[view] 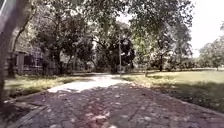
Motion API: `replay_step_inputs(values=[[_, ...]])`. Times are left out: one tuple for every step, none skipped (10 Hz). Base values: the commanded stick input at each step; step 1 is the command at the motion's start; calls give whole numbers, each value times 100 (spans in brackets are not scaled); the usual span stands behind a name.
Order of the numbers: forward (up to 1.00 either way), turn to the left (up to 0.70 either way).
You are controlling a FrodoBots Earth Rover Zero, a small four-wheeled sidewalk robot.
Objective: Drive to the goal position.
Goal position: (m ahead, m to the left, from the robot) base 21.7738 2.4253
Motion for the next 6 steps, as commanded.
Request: replay_step_inputs(values=[[70, 0], [70, 0], [70, 0], [70, 0], [70, 0], [70, 0]])
